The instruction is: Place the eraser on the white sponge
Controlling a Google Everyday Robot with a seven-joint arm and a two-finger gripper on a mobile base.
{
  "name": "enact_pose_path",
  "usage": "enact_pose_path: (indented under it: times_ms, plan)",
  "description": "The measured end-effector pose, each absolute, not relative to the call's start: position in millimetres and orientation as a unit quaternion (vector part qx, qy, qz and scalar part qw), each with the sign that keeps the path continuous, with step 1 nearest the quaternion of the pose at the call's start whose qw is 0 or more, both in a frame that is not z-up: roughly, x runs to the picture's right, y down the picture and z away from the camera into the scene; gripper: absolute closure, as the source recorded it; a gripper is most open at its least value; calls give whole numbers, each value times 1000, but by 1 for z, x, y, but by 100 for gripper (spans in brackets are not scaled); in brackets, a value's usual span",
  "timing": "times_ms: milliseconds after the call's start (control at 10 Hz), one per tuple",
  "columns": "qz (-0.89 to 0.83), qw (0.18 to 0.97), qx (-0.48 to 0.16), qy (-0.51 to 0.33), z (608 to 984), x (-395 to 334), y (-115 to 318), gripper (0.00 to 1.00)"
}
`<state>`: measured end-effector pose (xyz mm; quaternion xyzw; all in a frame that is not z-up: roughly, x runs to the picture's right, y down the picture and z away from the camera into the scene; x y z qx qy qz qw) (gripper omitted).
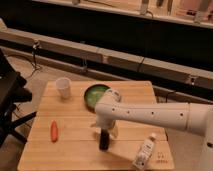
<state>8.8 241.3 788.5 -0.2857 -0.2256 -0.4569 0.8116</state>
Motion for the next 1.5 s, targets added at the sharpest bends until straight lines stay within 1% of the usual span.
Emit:
enact_pose_path:
  times_ms: [200, 300, 400, 700, 900, 1100, 1200, 1500]
  plan:
    - [-439, 810, -309, -237, 803, 18, 257, 20]
    - [-431, 807, -322, -242, 811, 21, 265, 22]
    - [-430, 804, -329, -243, 816, 22, 271, 30]
    - [-429, 806, -330, -239, 815, 20, 271, 60]
    - [-429, 807, -327, -241, 813, 17, 268, 77]
    - [-430, 805, -330, -239, 810, 19, 266, 98]
    - [-431, 805, -330, -239, 810, 20, 266, 100]
    - [-431, 805, -329, -239, 809, 21, 266, 100]
